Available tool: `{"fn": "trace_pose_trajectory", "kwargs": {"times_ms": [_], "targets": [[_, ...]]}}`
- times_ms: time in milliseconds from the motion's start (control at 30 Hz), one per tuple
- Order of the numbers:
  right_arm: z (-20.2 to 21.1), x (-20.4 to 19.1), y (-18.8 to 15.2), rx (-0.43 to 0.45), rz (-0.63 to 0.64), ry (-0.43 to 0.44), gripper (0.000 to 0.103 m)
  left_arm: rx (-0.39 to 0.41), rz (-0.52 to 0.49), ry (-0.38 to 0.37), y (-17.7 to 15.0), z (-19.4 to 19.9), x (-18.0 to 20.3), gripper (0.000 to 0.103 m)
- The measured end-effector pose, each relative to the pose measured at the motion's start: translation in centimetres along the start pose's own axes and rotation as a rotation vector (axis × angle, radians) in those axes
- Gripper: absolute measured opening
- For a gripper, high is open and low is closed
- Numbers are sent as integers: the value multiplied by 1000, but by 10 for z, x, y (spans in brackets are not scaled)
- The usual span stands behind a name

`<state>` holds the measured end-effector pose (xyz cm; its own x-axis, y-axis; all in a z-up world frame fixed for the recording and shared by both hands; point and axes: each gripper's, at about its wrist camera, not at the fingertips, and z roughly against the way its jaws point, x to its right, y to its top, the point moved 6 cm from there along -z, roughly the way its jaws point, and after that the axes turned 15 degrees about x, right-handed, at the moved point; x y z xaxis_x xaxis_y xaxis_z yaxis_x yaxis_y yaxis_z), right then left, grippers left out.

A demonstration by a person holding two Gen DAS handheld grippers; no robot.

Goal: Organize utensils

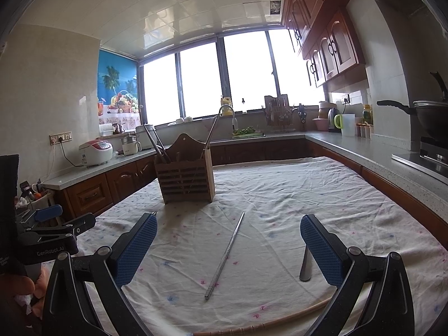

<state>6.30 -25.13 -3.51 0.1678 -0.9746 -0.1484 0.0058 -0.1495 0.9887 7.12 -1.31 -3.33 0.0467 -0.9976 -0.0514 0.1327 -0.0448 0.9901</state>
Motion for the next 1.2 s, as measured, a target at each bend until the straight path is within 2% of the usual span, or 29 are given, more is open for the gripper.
{"fn": "trace_pose_trajectory", "kwargs": {"times_ms": [1200], "targets": [[-3, 3, 2, -12, -15, -9, 103, -2, -12, -9, 1, -5, 6, 101]]}}
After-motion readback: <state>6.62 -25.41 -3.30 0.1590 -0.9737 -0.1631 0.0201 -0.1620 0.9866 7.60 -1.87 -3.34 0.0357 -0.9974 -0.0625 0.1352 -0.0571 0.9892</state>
